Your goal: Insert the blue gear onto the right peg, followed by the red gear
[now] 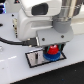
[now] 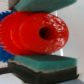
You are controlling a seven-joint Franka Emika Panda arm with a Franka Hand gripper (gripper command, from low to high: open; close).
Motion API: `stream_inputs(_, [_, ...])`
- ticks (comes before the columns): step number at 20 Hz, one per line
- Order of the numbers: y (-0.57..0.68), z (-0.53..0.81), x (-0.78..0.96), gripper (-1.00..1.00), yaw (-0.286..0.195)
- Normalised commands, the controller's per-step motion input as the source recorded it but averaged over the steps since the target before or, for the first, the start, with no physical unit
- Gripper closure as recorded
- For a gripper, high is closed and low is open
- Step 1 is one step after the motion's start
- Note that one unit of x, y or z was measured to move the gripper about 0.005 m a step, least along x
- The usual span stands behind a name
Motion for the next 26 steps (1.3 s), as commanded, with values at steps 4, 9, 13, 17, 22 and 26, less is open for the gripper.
stream_inputs(4, [0.0, -0.07, 0.22, 1.0, 0.0])
stream_inputs(9, [0.01, -0.07, 0.17, 1.0, 0.0])
stream_inputs(13, [0.02, 0.0, 0.07, 1.0, 0.0])
stream_inputs(17, [0.04, 0.01, 0.09, 1.0, 0.0])
stream_inputs(22, [0.02, 0.08, 0.08, -1.0, 0.0])
stream_inputs(26, [0.05, 0.31, 0.03, -1.0, 0.0])
